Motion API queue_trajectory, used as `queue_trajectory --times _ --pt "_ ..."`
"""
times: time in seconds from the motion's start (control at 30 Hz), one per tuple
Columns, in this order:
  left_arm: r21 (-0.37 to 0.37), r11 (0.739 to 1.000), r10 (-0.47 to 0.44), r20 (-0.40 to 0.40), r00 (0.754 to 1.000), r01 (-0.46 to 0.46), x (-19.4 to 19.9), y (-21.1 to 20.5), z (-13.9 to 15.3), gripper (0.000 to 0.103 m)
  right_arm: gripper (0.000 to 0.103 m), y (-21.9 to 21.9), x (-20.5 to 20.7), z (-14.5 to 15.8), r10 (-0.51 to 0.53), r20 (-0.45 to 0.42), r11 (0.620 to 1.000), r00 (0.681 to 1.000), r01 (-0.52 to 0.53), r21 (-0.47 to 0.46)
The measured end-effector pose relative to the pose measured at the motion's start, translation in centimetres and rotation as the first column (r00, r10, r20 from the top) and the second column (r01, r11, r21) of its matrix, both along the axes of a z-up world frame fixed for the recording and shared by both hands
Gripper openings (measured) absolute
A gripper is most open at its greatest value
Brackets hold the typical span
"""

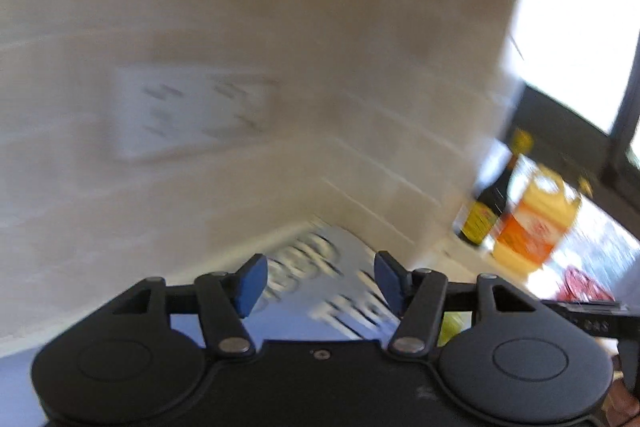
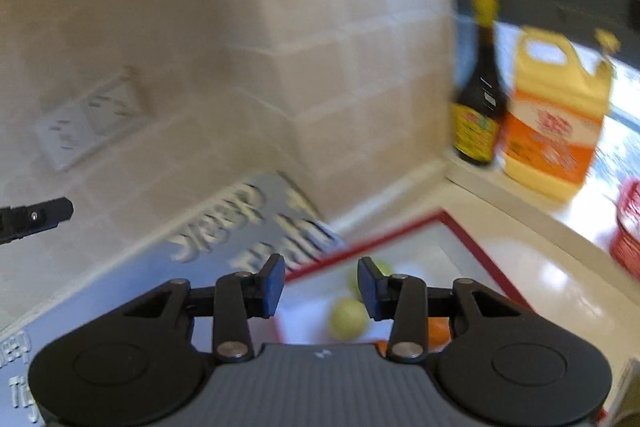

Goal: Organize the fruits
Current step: 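Carry the apple and tangerine into the red box and release both, then grasp the brown round fruit with the left tool while the right tool grasps a tangerine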

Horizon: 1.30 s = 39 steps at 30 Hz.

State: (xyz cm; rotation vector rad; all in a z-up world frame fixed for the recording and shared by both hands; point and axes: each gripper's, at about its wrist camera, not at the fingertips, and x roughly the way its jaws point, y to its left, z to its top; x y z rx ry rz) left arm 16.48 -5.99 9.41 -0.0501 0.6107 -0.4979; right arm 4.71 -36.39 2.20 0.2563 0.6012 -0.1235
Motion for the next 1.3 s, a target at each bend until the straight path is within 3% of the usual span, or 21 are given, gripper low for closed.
queue_trajectory --times 0.13,0.27,0.37,0.5,0.63,0.8,1.0,1.2,1.3 --pt "0.0 0.995 0.095 0.04 0.995 -0.095 -1.0 4.5 1.1 0.075 0.043 4.1 1.5 1.5 0.101 0.031 0.995 0.994 -0.1 -0.008" --pt "0.017 0.987 0.16 0.032 0.987 -0.16 -1.0 7.7 -0.2 0.076 0.043 8.2 4.4 0.8 0.19 0.016 0.982 0.982 -0.19 0.001" --pt "0.047 0.984 0.176 -0.019 0.984 -0.175 -0.4 9.0 -3.2 0.075 0.042 10.6 6.3 -1.2 0.259 0.042 0.964 0.965 -0.261 0.046" --pt "0.101 0.976 0.203 -0.121 0.972 -0.192 1.1 9.8 -8.5 0.075 0.042 13.8 9.1 -5.5 0.325 -0.034 0.941 0.945 -0.319 0.116" --pt "0.12 0.975 0.208 -0.204 0.957 -0.187 2.3 10.2 -12.7 0.075 0.042 17.0 10.8 -9.4 0.371 -0.096 0.928 0.924 -0.366 0.065" --pt "0.118 0.979 0.194 -0.269 0.943 -0.167 3.3 10.8 -16.3 0.075 0.042 19.3 12.0 -12.5 0.372 -0.162 0.925 0.914 -0.379 -0.015" --pt "0.091 0.984 0.173 -0.307 0.936 -0.152 4.0 10.7 -18.2 0.072 0.045 19.6 12.4 -13.4 0.349 -0.161 0.928 0.923 -0.364 -0.076" --pt "0.1 0.986 0.161 -0.313 0.936 -0.136 4.1 9.3 -19.3 0.07 0.046 18.9 12.8 -13.7 0.334 -0.164 0.935 0.928 -0.348 -0.066" --pt "0.137 0.982 0.164 -0.291 0.943 -0.129 4.2 8.4 -19.6 0.061 0.046 18.7 13.0 -14.3 0.334 -0.186 0.935 0.924 -0.349 -0.057"
